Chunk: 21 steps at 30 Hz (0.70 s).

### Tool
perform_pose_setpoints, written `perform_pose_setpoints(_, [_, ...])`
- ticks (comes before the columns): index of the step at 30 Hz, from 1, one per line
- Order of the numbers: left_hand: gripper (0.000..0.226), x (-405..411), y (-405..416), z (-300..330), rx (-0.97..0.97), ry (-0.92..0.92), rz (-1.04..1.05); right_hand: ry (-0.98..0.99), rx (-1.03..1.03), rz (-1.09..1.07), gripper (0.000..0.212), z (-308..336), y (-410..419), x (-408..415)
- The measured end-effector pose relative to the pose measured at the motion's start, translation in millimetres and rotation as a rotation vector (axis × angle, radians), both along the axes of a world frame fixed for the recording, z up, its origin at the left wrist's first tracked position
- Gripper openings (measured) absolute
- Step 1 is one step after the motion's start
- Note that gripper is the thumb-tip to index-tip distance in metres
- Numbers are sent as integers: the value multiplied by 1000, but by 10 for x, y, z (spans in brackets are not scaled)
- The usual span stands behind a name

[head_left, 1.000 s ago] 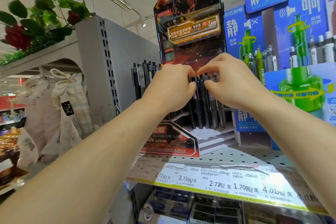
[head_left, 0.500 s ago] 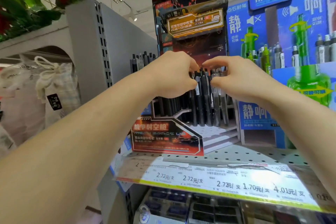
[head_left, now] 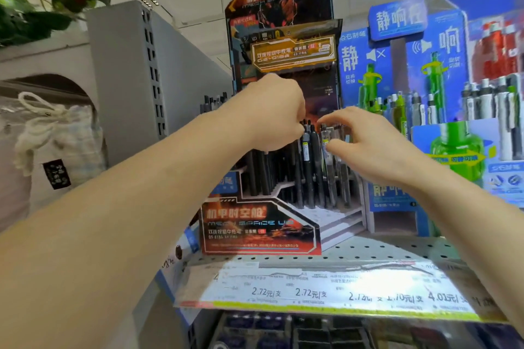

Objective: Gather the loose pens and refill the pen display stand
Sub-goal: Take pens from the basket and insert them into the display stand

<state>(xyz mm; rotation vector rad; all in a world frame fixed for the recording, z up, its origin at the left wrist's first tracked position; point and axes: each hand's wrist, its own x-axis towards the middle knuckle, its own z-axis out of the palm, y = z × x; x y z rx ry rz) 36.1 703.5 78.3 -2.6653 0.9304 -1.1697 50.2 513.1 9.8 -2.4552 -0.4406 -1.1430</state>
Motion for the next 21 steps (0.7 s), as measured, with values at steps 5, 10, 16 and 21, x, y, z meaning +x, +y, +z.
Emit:
perform_pose_setpoints(5, [39,11,507,-23,-390,-240,-210,-73,-21,-15,51,-66,96,-53])
perform_pose_setpoints(10, [59,229,768,-177,-477,37,-125,-81,-48,-27,59,-37,275,-73])
perform_pose_setpoints(16, [46,372,719,-288,-513,8,-185,10,-150,-160,63,-8,401,-37])
perform_pose_setpoints(21, [49,418,730,-312,-532,-19,-204,-12,-137,-184,62,-74,391,-17])
